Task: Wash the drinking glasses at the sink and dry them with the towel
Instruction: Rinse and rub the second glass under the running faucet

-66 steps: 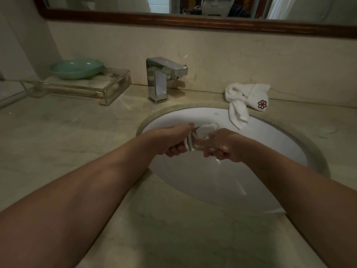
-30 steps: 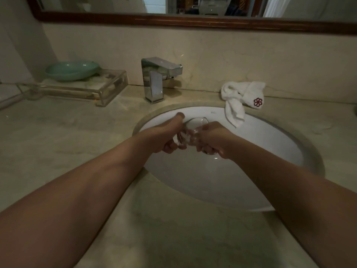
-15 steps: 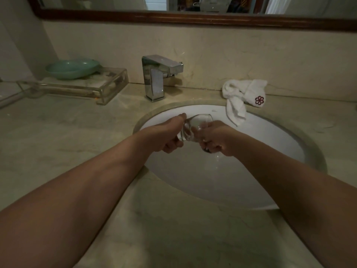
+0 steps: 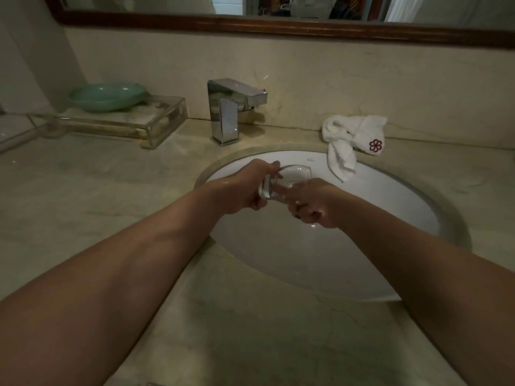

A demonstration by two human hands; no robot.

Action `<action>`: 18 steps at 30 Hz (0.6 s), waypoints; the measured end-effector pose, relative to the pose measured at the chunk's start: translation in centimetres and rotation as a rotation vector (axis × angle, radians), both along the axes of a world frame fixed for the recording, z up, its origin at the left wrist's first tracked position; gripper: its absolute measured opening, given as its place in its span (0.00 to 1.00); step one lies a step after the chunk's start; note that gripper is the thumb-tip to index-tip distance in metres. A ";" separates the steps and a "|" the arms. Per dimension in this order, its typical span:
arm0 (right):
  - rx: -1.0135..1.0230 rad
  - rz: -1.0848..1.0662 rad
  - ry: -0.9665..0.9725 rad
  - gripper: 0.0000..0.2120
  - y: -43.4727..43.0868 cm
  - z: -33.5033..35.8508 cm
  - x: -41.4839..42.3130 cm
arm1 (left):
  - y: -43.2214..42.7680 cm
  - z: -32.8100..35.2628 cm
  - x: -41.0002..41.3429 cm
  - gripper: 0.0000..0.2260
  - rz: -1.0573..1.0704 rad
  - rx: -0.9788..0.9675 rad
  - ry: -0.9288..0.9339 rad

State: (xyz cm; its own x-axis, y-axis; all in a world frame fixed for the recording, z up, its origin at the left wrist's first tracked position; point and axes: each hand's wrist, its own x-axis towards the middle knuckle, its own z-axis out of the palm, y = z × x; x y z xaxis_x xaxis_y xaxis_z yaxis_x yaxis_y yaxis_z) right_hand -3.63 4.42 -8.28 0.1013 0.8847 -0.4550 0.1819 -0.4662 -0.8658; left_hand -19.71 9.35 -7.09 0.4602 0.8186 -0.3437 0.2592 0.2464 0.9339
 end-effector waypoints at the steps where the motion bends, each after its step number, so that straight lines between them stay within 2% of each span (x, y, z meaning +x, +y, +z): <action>1: -0.015 0.006 0.007 0.11 0.0 0.0 0.0 | -0.1 0.0 0.0 0.16 -0.005 0.003 0.017; 5: -0.065 0.093 0.195 0.13 -0.5 0.4 -0.1 | -0.3 0.4 -0.3 0.20 0.018 -0.033 0.087; 8: -0.076 0.188 0.287 0.08 -0.7 0.6 0.1 | -0.6 0.6 -0.4 0.25 -0.023 -0.050 0.150; 11: -0.031 0.224 0.210 0.03 -0.8 0.6 -0.2 | -0.6 0.6 -0.4 0.26 -0.063 -0.057 0.184; 14: 0.054 0.141 -0.021 0.08 -1.1 0.4 -0.6 | -0.5 0.6 -0.3 0.28 -0.101 -0.067 0.197; 15: 0.074 0.106 -0.045 0.09 -1.0 0.4 -0.7 | -0.6 0.7 -0.3 0.29 -0.103 -0.070 0.196; 18: 0.084 0.092 0.088 0.08 -1.0 0.8 -1.0 | -0.6 0.8 -0.4 0.29 -0.057 -0.062 0.149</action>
State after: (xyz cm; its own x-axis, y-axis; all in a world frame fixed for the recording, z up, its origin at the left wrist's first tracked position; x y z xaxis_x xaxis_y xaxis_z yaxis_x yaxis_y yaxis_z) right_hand -4.60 3.41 -7.47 -0.0189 0.9236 -0.3828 0.1421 -0.3765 -0.9155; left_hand -20.13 8.79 -6.29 0.4457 0.7674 -0.4609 0.4088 0.2836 0.8674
